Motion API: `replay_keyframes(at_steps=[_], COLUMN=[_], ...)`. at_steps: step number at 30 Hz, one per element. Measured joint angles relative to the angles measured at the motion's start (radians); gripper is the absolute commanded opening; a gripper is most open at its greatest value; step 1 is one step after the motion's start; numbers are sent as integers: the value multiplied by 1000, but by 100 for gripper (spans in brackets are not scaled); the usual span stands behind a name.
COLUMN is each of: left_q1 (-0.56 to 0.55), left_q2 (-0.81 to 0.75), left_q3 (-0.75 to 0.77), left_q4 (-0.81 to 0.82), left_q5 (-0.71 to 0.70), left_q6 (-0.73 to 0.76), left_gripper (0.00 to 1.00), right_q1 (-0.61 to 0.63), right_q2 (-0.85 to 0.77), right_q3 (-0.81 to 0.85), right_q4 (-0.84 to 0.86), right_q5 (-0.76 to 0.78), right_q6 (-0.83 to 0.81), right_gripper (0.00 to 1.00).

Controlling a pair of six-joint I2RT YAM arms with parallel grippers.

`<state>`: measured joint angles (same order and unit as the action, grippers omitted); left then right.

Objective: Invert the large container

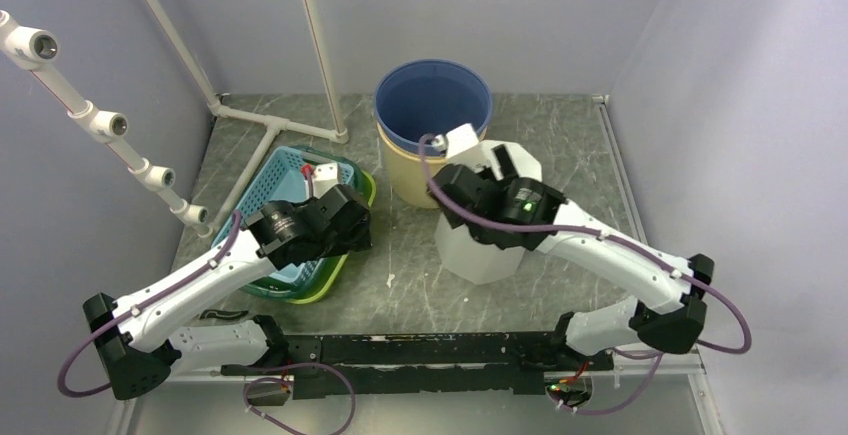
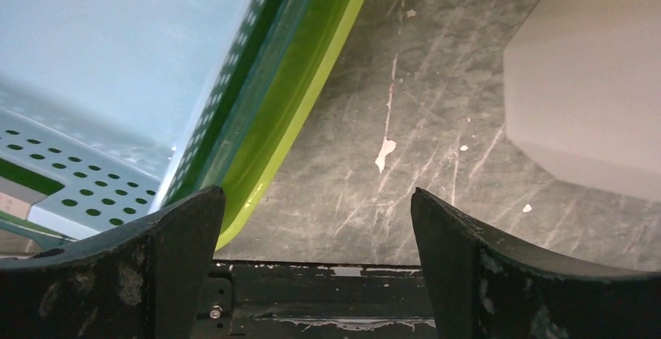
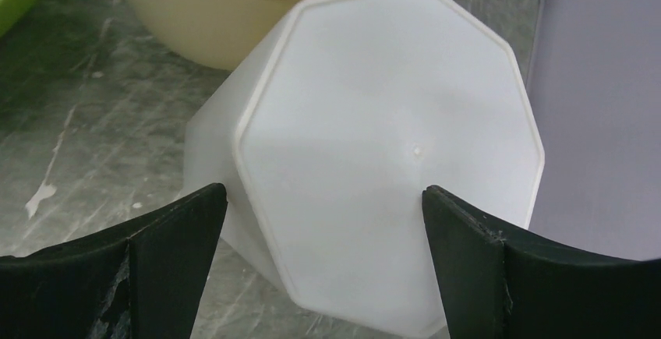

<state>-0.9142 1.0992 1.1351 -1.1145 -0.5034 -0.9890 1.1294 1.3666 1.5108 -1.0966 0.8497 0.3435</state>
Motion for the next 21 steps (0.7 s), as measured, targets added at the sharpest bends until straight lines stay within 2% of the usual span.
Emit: replay_keyframes(at_steps=[7,10,17,21], left_q1=[0,0,0,0], left_q2=[14,30,58,63], left_q3=[-3,-4,-8,-8], left_q4=[63,88,129,141], left_q5=[58,83,137,146], left_q6=[0,0,2,5], left_gripper=[95,95,95,95], right_q1=[-288,-360,-391,-391], right_q2=[-139,-194,-319,-435], right_q3=[-49,-47,5,-79], right_q4=[2,2,22,96], right_q5=[-100,-163,-399,-602], right_q6=[54,78,145,221], right_gripper=[100,100,100,100])
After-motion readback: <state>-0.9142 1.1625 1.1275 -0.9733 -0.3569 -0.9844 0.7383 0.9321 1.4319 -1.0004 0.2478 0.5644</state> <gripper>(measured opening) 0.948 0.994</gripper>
